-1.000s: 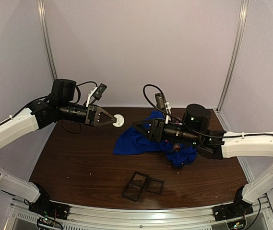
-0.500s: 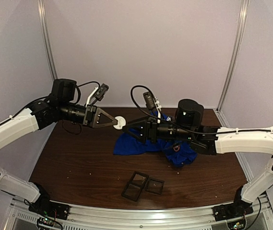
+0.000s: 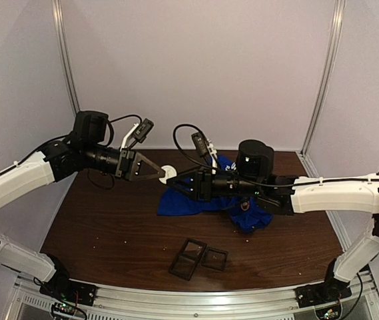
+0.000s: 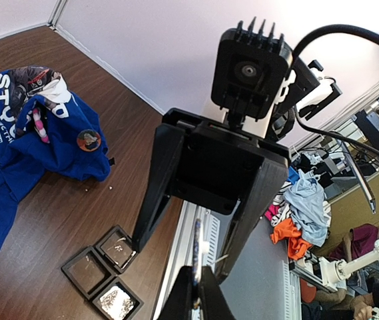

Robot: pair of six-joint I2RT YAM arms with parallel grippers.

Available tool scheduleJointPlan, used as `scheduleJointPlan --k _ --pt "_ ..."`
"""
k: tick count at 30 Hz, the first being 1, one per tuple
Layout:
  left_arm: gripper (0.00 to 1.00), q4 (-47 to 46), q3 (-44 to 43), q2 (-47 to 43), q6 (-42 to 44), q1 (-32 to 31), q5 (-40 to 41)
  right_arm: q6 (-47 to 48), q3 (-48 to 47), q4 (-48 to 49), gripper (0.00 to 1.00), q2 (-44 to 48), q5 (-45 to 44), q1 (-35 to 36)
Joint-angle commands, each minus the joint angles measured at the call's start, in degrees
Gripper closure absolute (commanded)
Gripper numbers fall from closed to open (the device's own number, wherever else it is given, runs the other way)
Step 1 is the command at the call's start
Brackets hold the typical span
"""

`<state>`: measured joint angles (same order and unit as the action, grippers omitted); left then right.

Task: Remove the brooch from the garment

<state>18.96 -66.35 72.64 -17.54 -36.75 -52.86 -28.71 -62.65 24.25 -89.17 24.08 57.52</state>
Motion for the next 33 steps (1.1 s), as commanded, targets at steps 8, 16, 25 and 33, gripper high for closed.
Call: scheduleJointPlan --k 8,16,25,33 --pt "1.00 -0.8 0.3 -0.8 3.0 -1.0 -1.8 -2.2 -1.6 1.0 0.62 -0.8 -2.7 0.3" --pt "1.00 -0.4 0.2 -0.8 3.6 -1.2 -1.8 -3.8 -1.3 1.8 0.68 -0.8 -4.4 0.1" --pt "1.00 0.1 0.1 -0.8 4.4 -1.7 -2.2 -5.9 -0.9 2.4 0.72 -0.7 -4.8 -0.6" --pt "1.00 0.4 0.0 -0.9 5.1 -2.2 -2.8 -6.9 -1.0 2.1 0.76 -0.7 -5.0 -0.9"
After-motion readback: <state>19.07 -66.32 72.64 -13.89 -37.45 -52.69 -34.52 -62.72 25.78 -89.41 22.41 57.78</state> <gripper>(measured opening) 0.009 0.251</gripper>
